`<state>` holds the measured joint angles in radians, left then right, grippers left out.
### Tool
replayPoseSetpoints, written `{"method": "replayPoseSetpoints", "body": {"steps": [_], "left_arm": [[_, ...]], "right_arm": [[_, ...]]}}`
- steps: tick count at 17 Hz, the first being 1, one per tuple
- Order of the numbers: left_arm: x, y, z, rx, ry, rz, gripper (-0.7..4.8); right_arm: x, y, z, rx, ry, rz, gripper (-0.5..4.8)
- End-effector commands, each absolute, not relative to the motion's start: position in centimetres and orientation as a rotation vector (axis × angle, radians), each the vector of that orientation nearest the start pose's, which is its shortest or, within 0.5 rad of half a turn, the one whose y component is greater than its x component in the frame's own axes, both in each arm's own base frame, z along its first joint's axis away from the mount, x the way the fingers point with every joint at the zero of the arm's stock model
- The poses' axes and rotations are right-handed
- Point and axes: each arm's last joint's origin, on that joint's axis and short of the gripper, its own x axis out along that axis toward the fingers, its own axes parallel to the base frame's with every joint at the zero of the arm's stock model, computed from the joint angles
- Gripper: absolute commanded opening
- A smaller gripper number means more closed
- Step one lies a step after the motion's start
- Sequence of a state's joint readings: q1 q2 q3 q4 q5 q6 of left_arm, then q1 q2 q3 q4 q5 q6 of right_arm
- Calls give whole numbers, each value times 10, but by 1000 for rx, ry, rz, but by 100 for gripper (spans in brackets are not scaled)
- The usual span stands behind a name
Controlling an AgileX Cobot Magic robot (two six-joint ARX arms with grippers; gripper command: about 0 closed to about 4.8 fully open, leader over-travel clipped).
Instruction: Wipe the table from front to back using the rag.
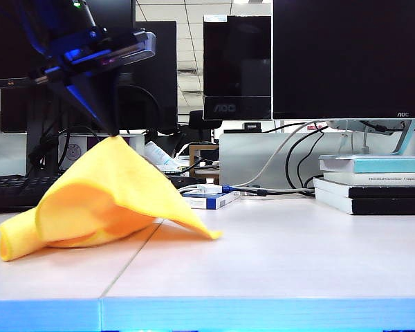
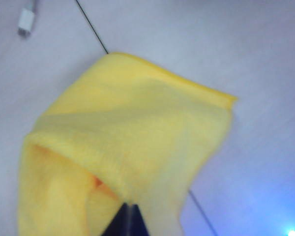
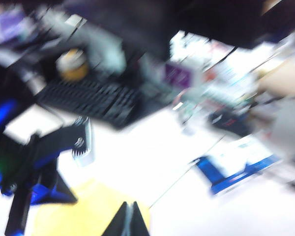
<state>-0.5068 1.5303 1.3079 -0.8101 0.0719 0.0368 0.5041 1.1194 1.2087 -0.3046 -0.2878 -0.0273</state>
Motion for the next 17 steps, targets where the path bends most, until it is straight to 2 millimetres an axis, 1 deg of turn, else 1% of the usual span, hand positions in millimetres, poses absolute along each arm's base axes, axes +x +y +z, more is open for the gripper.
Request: {"method": "replayPoseSetpoints", "body": {"steps": [1, 2, 3, 5, 7, 8, 9, 10, 11, 14, 17], "left_arm": [[266, -150, 294, 270, 1025, -553, -5], [265, -150, 295, 269, 1025, -553, 12], [261, -147, 301, 263, 1006, -553, 192], [258, -146, 304, 261, 995, -554, 192], [256, -145, 308, 258, 982, -556, 192], [254, -143, 311, 256, 972, -557, 192], [252, -143, 313, 255, 964, -557, 149], [251, -142, 315, 255, 956, -559, 33], [249, -141, 318, 250, 949, -560, 1], [246, -140, 324, 237, 927, -579, -6], [244, -140, 325, 225, 929, -600, -6]], "right_arm": [[208, 125, 398, -58, 228, 799, -1], [211, 126, 394, -82, 241, 802, -1], [218, 131, 373, -123, 287, 835, -1], [224, 136, 352, -118, 336, 890, -1], [230, 140, 329, -108, 382, 903, 0], [234, 143, 318, -88, 399, 934, 16], [237, 146, 311, -77, 397, 981, 90], [242, 150, 303, -65, 385, 1035, 204], [245, 154, 297, -59, 371, 1071, 249], [254, 175, 277, -58, 364, 1150, 248], [260, 200, 257, -52, 359, 1272, 248]]}}
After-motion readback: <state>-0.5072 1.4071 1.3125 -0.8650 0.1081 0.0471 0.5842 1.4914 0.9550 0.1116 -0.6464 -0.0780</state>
